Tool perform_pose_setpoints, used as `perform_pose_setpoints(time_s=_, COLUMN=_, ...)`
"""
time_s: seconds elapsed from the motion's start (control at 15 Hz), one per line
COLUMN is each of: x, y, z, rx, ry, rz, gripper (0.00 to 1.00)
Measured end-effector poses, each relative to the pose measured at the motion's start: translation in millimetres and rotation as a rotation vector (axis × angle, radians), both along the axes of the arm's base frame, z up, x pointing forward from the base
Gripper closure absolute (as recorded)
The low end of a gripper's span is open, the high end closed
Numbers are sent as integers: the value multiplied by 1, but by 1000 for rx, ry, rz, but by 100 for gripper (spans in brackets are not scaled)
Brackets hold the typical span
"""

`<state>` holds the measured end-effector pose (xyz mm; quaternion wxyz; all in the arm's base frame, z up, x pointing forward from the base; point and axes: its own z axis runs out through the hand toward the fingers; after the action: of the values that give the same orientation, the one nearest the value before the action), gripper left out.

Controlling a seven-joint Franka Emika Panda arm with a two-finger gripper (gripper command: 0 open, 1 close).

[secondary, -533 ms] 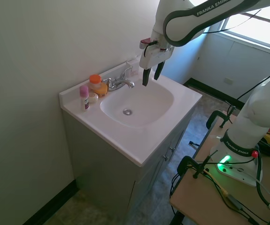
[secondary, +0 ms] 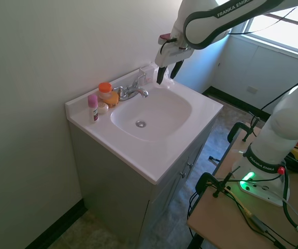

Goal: Throw the tissue in the trash bin

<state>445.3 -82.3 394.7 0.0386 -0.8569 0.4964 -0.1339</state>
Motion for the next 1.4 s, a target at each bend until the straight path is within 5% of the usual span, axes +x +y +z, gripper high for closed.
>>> perform_pose_setpoints(time_s=0.27, x=21, y=-96, z=-15, rx=-2, ry=-26, rz=-204, gripper=0)
perform_pose_setpoints(time_s=0.47, x=53, y=-137, z=-51, rx=-17, ry=14, rz=-290, gripper=0)
perform_pose_setpoints(time_s=1.07, x=123, y=-167, z=-126, rx=-22, ry=89, rz=-338, gripper=0)
perform_pose_setpoints(time_s=1.13, x=125, y=-168, z=-131, rx=-25, ry=97, rz=-340, gripper=100)
perform_pose_setpoints(time_s=1.4, x=130, y=-166, z=-141, rx=-9, ry=119, rz=-347, gripper=100)
